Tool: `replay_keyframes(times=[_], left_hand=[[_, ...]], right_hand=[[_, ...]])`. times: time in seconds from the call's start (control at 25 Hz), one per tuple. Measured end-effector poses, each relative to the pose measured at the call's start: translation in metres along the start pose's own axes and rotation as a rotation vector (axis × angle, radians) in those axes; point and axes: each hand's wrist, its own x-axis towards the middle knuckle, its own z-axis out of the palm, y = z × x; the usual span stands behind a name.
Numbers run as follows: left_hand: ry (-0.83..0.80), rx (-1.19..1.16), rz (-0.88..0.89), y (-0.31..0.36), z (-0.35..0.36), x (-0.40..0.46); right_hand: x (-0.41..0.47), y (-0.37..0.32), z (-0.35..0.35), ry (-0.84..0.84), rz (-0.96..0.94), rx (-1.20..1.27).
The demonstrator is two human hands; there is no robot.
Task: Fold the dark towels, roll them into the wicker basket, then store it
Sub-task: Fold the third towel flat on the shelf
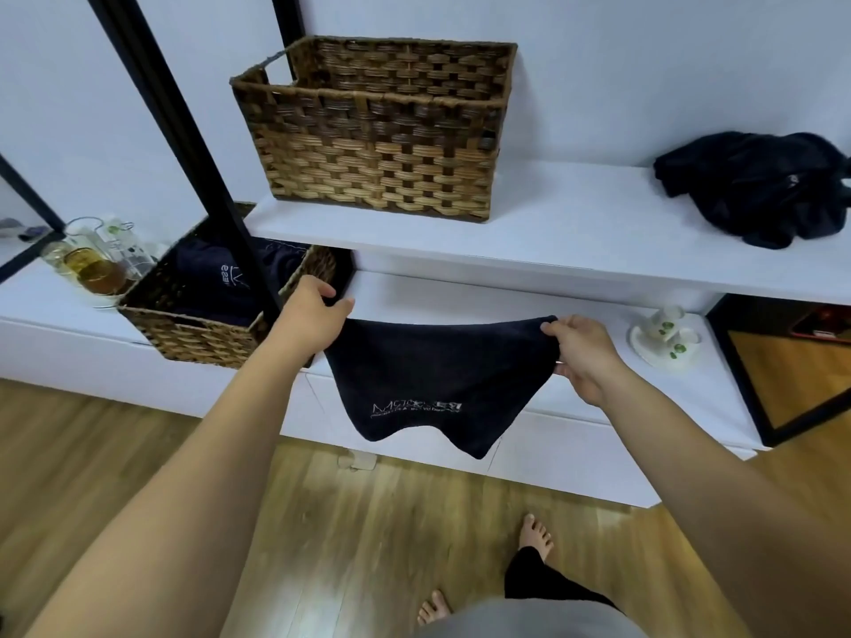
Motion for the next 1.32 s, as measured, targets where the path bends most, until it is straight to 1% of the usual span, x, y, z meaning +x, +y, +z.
replay_keyframes(times=[0.16, 0.32, 0.36, 0.4, 0.48, 0.56, 0.64, 0.68, 0.76, 0.84, 0.92, 1.0, 1.08, 1.16, 1.24, 1.32], left_hand=[[-0.046, 0.055, 0.062, 0.009, 0.005, 0.009], [-0.087, 0.267, 0.107, 0.019, 0.016, 0.011], [-0.091, 0.273, 0.114, 0.022, 0.02, 0.01], [-0.098, 0.231, 0.112, 0.027, 0.022, 0.009], [-0.111, 0.037, 0.091, 0.039, 0.026, 0.006], [-0.123, -0.156, 0.069, 0.054, 0.024, 0.006], [-0.179, -0.299, 0.062, 0.077, 0.016, 0.005], [-0.212, -0.353, 0.095, 0.091, 0.011, 0.003], [-0.245, -0.412, 0.234, 0.122, 0.002, 0.0], [-0.214, -0.42, 0.408, 0.156, -0.006, -0.003], [-0.104, -0.323, 0.561, 0.193, -0.011, -0.003], [0.062, -0.096, 0.718, 0.227, -0.013, 0.0], [0.183, 0.075, 0.85, 0.257, -0.012, 0.005], [0.232, 0.161, 0.906, 0.282, -0.009, 0.013], [0.297, 0.294, 0.929, 0.312, -0.001, 0.031], [0.323, 0.473, 0.898, 0.346, 0.013, 0.06]], right_hand=[[0.006, 0.003, -0.014, 0.144, -0.032, -0.095], [0.007, 0.005, -0.028, 0.206, -0.122, -0.178], [0.007, 0.004, -0.031, 0.226, -0.128, -0.168], [0.007, 0.002, -0.033, 0.248, -0.128, -0.139], [0.005, -0.008, -0.038, 0.266, -0.119, -0.062], [0.0, -0.024, -0.045, 0.236, -0.11, 0.033], [-0.01, -0.046, -0.055, 0.173, -0.124, 0.153], [-0.016, -0.059, -0.061, 0.146, -0.158, 0.219], [-0.027, -0.088, -0.076, 0.127, -0.294, 0.315], [-0.036, -0.116, -0.093, 0.154, -0.447, 0.279], [-0.037, -0.142, -0.113, 0.252, -0.599, 0.135], [-0.033, -0.161, -0.134, 0.392, -0.685, -0.038], [-0.028, -0.176, -0.155, 0.527, -0.754, -0.164], [-0.02, -0.187, -0.173, 0.631, -0.886, -0.334], [0.001, -0.205, -0.191, 0.689, -0.998, -0.494], [0.036, -0.225, -0.206, 0.679, -0.987, -0.594]])
